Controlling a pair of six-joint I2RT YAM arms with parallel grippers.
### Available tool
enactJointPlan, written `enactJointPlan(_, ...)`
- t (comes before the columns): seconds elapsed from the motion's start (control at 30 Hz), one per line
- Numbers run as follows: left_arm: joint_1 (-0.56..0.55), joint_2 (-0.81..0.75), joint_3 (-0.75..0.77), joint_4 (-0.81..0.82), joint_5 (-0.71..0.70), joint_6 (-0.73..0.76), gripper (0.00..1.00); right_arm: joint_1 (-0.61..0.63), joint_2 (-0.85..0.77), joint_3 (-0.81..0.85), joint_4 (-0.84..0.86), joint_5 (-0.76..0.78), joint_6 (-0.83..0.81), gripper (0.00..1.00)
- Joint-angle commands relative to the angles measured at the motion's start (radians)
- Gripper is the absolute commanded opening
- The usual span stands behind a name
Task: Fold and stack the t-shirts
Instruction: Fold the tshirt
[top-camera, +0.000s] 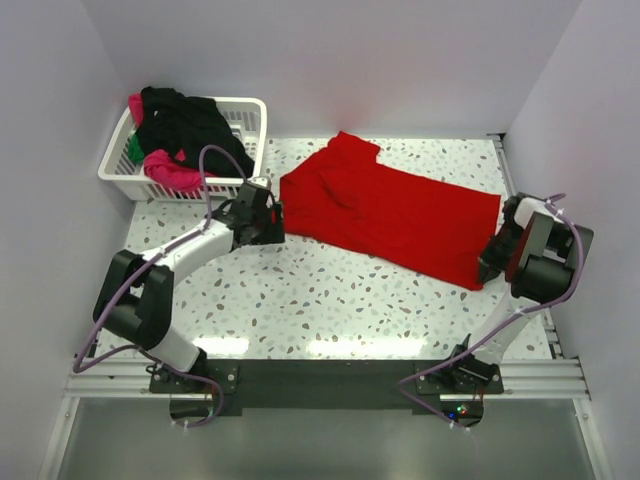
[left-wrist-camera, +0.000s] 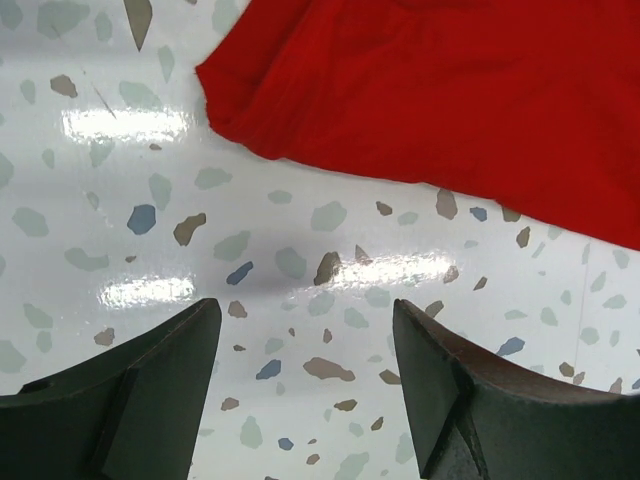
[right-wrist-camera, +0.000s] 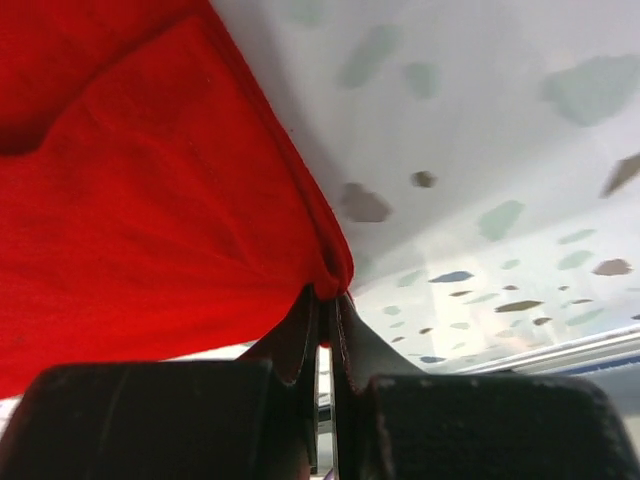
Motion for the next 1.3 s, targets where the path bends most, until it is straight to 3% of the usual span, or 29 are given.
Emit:
enactJointPlan(0.0,0.007,-0.01,-0.026,0.052,-0.018,-0.029,0.74,-0.048,-0.036,-0.013,0.012,0.121,0.001,0.0)
enactJointPlan(0.5,0.007,0.194,0.087,0.155,0.002,-0.031,0.62,-0.059,-0.059,-0.013,0.004,0.167,-0.004,0.0)
enactJointPlan(1.03,0.036,0.243,0.11,0.178,0.008,-0.069,0.51,-0.059,-0.05,-0.016,0.012,0.157,-0.005,0.0)
enactJointPlan(1.13,0.037,0.26,0.119,0.198,0.036,-0.069,0.45,-0.059,-0.046,-0.016,0.012,0.157,-0.005,0.0)
enactJointPlan(1.23,0.037,0.281,0.141,0.209,0.05,-0.066,0.32,-0.059,-0.045,-0.016,0.014,0.161,-0.005,0.0)
enactJointPlan(1.27,0.039,0.288,0.142,0.207,0.051,-0.064,0.23,-0.059,-0.046,-0.014,0.014,0.161,-0.005,0.0)
